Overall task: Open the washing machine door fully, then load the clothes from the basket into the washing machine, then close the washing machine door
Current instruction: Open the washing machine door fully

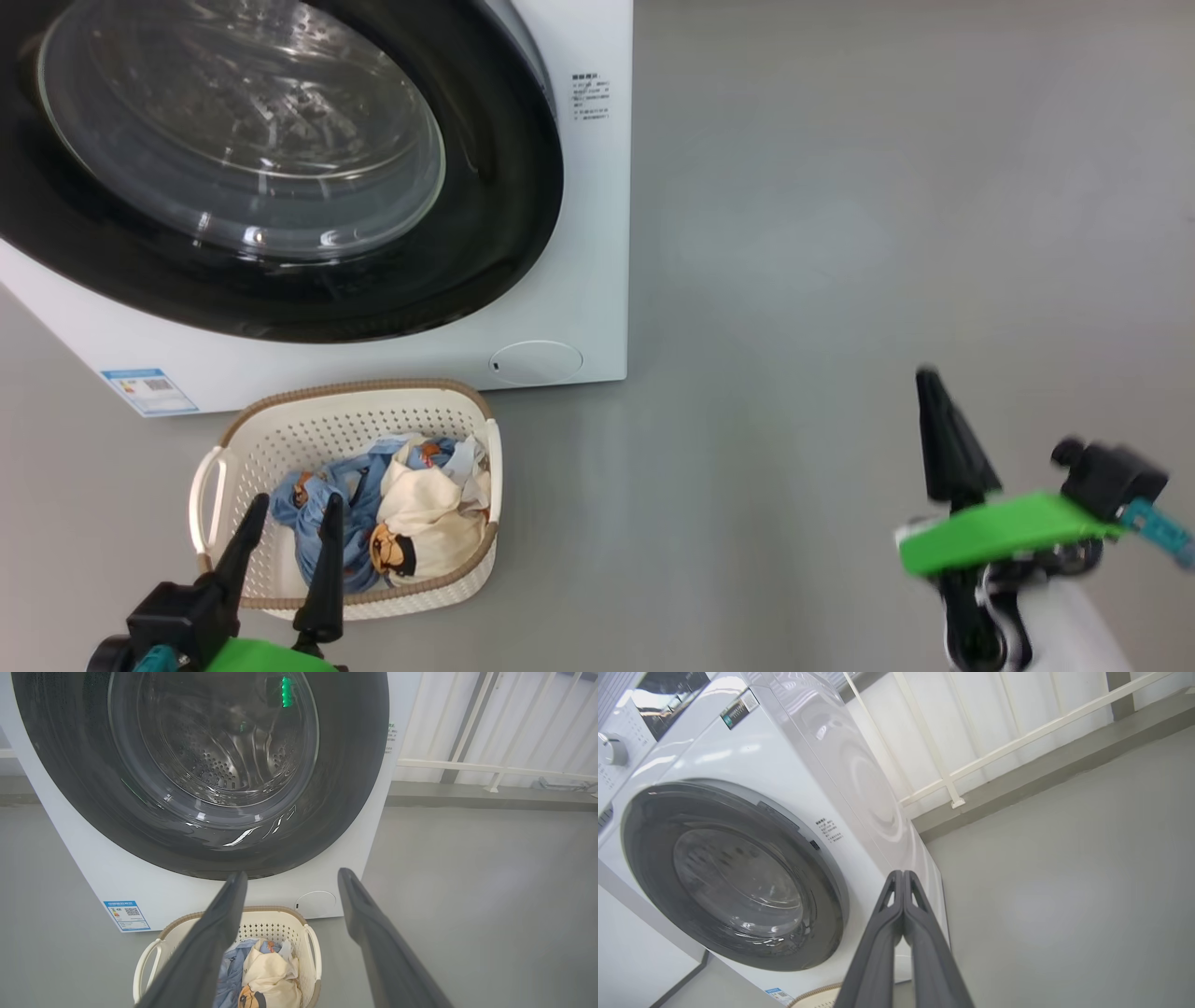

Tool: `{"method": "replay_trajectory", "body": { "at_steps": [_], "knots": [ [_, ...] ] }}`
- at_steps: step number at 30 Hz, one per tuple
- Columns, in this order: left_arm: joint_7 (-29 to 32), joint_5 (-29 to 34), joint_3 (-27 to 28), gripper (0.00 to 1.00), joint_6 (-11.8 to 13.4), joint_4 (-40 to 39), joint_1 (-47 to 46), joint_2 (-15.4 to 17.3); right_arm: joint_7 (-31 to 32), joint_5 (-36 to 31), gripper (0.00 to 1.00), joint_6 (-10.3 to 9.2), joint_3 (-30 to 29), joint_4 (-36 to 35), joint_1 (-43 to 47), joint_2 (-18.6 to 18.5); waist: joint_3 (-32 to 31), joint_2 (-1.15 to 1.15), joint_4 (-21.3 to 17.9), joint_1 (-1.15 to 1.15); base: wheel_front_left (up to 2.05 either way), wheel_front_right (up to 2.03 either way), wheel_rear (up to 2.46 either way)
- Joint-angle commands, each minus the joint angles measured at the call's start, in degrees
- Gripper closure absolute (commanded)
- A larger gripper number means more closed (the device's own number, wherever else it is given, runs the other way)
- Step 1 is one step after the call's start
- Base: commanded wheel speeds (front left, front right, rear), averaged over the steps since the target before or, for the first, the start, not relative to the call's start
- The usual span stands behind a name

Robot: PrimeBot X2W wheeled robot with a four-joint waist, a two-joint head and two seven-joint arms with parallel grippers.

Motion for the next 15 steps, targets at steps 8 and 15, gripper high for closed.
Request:
{"method": "replay_trajectory", "body": {
  "at_steps": [8, 15],
  "knots": [
    [-0.8, -1.3, -0.1, 0.00, -0.1, -1.7, -4.4, 0.0, -0.8, 19.6, 1.00, 0.07, 4.4, -6.2, -11.9, -0.9, 3.0, 0.00, 2.7, 0.00, 0.00, 0.00, 0.00],
    [-0.8, -2.3, -1.7, 0.00, -0.1, -1.5, -6.2, -0.6, -0.7, 36.6, 1.00, 0.07, 8.5, -6.1, -19.7, -5.0, 5.5, 0.00, 5.8, 0.00, 0.00, 0.00, 0.00]
  ]
}}
